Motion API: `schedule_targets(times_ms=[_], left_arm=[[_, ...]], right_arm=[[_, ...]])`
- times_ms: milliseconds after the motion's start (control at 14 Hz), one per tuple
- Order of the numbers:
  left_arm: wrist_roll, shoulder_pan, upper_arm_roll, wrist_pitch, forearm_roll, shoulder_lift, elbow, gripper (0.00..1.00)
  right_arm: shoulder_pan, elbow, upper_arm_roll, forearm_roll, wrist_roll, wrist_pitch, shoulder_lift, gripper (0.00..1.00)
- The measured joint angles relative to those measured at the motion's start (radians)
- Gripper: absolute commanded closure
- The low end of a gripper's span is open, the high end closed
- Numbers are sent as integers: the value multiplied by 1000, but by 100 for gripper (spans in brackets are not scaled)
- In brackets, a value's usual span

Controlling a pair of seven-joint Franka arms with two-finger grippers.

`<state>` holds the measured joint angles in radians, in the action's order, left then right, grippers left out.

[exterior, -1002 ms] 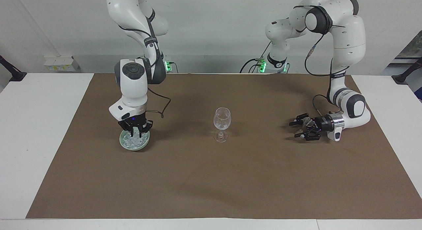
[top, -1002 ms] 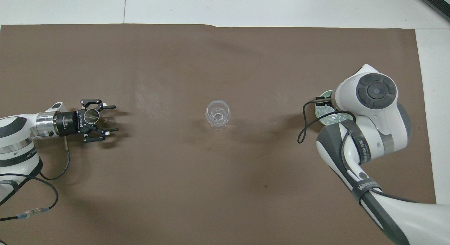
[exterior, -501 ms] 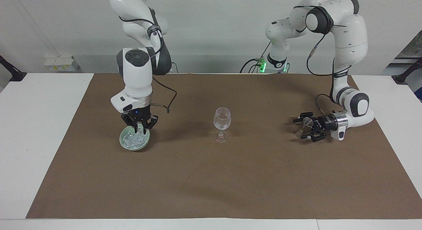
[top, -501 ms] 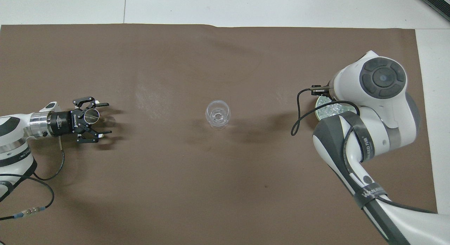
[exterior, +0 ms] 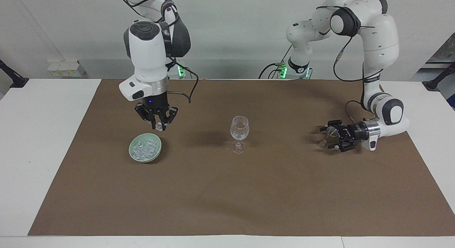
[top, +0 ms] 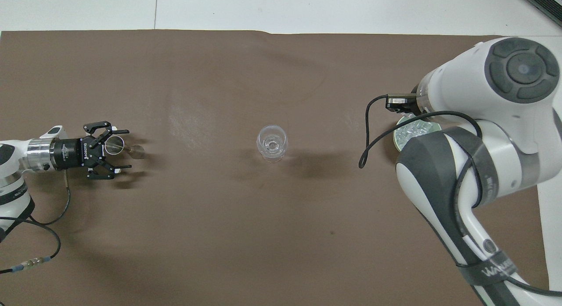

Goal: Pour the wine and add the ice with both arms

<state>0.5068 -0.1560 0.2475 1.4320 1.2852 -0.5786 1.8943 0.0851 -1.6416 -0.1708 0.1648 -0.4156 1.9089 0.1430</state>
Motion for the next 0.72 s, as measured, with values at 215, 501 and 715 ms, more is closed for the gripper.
schedule_targets(times_ms=[215,501,715], left_arm=[[5,-9,11,-10,-29,0,-29,0],[23,-11,41,-29,-84,2,-103,0],[26,-22,42,-86,-151,-9,-204,0]], right_arm=[[0,75,-28,-51,-11,-93,-2,100],[-1,104,-89,-73,-88,-143,0,100],[-2,121,-141,-77,-141,-157,11,100]])
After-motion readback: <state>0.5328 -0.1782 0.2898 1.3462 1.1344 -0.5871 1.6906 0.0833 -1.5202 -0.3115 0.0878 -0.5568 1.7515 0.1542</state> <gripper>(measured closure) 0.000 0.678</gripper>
